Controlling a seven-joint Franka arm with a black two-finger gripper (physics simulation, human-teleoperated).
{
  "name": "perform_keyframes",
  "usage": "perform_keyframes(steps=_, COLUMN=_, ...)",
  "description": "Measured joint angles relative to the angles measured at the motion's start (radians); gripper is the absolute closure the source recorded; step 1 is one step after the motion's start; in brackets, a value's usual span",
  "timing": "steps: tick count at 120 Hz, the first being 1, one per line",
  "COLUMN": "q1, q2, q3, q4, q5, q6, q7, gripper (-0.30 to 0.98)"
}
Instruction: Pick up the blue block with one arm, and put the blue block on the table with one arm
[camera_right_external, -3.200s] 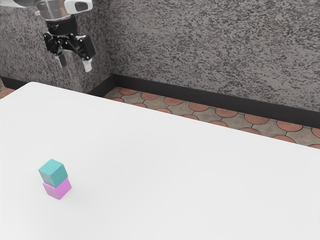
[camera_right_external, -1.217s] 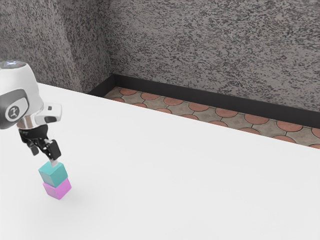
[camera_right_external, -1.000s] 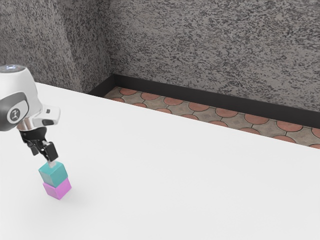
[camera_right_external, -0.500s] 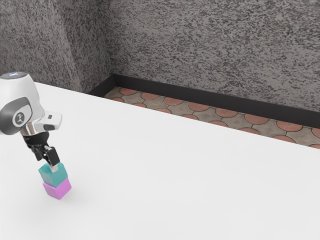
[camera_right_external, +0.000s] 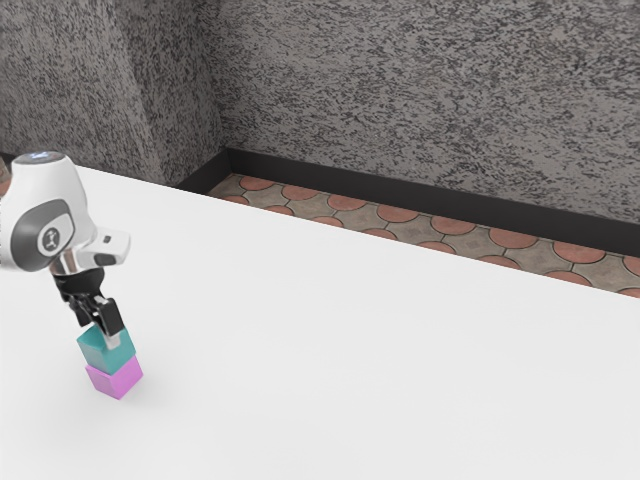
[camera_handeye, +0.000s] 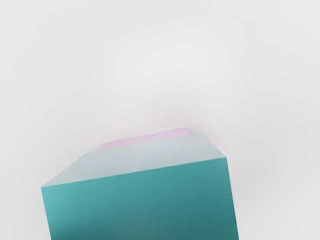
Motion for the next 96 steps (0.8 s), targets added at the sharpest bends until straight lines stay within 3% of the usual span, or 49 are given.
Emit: perform_keyframes(steps=96, q1=0.004, q2=0.102, q3=-0.005, q4=0.040, q5=-0.009, q6=0.018, q7=0.010, gripper=0.00)
